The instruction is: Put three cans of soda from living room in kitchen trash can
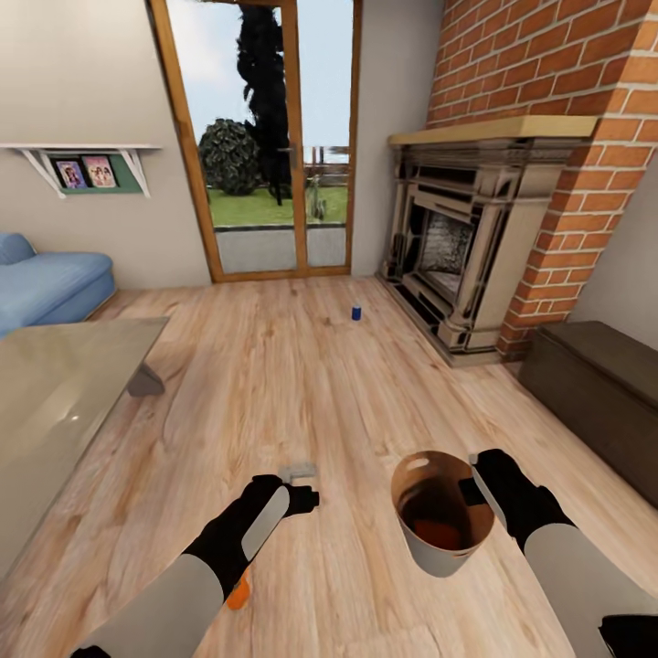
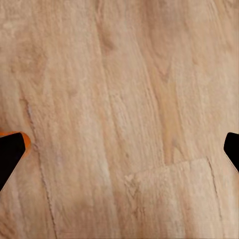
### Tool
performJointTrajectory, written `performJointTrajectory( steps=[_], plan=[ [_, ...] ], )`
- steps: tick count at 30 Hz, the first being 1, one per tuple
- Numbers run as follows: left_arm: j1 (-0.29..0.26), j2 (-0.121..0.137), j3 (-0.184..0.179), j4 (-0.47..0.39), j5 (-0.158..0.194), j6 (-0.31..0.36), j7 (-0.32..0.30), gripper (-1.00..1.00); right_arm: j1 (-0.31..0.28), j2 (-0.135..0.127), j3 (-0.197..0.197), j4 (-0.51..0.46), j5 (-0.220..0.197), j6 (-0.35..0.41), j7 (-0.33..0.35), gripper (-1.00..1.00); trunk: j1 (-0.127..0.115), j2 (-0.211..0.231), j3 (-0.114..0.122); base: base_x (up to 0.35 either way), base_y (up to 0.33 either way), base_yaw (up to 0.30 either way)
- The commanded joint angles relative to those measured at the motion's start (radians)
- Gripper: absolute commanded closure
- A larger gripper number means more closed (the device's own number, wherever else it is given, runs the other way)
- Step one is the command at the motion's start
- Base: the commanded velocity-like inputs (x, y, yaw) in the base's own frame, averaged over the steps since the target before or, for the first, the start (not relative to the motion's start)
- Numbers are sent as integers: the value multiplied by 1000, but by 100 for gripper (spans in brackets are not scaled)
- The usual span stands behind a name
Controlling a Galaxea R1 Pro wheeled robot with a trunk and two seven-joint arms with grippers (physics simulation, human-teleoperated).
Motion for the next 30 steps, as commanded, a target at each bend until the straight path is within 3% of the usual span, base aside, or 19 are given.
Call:
performJointTrajectory(
  steps=[1,12,30],
  plan=[
    [0,0,0,0,0,0,0,-100,0,0,0,0,-6,0,5,100,0,0,1,346,-15,60],
    [-1,0,0,0,-1,0,-3,-100,0,0,0,0,-6,0,5,100,0,0,12,333,-3,133],
    [-1,-2,2,0,-2,0,-8,-100,0,0,0,-1,-6,0,5,100,0,0,29,136,34,98]
  ],
)
